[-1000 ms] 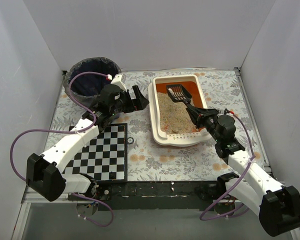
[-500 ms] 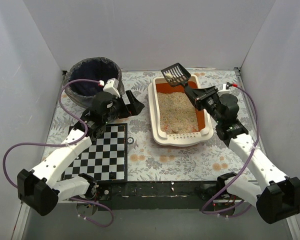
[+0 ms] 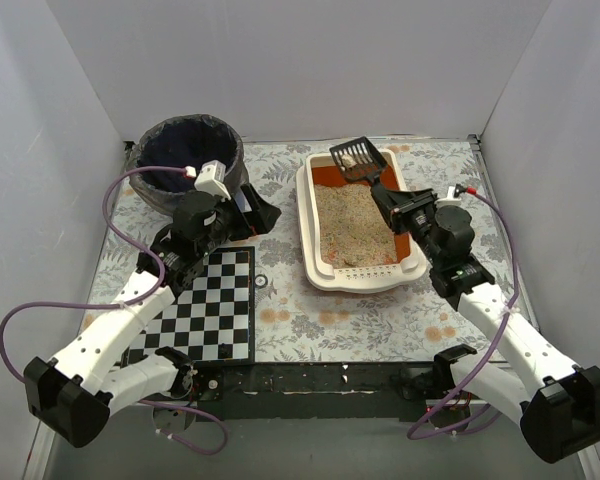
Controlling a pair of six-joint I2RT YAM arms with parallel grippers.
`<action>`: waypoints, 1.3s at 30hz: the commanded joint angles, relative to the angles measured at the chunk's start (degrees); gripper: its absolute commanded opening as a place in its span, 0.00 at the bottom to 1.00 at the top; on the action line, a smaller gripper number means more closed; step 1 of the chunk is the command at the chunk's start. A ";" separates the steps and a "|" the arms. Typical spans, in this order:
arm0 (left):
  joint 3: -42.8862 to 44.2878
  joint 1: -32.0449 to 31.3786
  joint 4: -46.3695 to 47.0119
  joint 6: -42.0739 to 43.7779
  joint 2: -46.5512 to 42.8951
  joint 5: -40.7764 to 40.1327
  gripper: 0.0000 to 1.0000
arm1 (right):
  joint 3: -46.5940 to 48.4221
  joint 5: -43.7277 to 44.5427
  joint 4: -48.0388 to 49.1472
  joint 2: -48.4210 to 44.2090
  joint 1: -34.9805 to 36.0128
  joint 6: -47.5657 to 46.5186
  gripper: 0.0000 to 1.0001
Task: Clean the litter box
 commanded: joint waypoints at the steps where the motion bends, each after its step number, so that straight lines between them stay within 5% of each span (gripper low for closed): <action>1: 0.82 0.00 -1.16 0.79 0.63 -1.46 0.98 | -3.14 6.44 7.97 -3.37 -0.70 2.81 0.01; 7: 1.00 0.00 -0.90 0.79 0.19 -2.26 0.98 | 2.75 8.74 -3.99 -2.95 0.44 -3.46 0.01; 11: 0.56 0.00 -0.90 0.52 -1.04 -1.73 0.98 | 3.88 0.25 3.03 1.51 0.53 -3.36 0.01; 15: 0.21 0.00 -1.52 0.26 -1.92 -2.52 0.98 | 11.61 -7.93 2.59 9.51 1.58 -3.53 0.01; 31: -2.34 0.00 -3.80 -0.27 -6.75 -5.77 0.98 | 50.63 -13.48 -4.34 40.63 19.41 -13.54 0.01; 34: -2.60 0.00 -3.80 0.08 -6.67 -5.95 0.98 | 63.35 -13.14 -10.38 48.62 21.18 -23.27 0.01; 39: -3.04 0.00 -3.72 0.17 -6.49 -6.21 0.98 | 82.89 0.10 -24.11 59.62 25.48 -49.02 0.01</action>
